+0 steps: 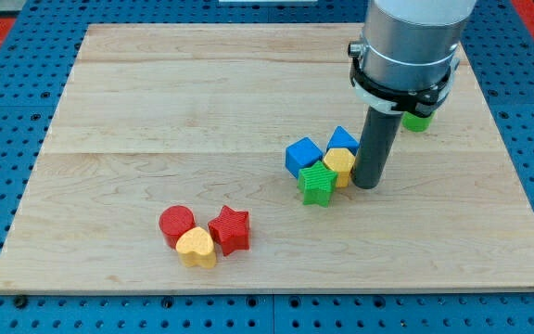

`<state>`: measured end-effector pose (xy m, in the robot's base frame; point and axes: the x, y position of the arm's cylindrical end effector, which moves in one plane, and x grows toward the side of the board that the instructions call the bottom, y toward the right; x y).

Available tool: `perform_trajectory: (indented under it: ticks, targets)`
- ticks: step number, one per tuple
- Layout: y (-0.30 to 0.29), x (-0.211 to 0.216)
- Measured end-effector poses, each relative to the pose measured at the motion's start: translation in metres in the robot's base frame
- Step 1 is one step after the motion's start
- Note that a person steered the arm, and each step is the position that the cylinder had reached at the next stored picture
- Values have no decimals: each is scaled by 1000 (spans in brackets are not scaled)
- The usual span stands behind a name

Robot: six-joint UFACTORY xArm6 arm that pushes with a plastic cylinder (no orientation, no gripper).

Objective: Move the green circle to the center right

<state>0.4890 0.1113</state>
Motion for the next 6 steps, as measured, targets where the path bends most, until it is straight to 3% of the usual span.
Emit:
perform_trajectory:
  ticks: [1,2,3,4,5,6]
  targets:
    - [38,-27]
    - [37,-60]
    - [14,-66]
    - [69,-95]
    - [112,-81]
    - [119,-66]
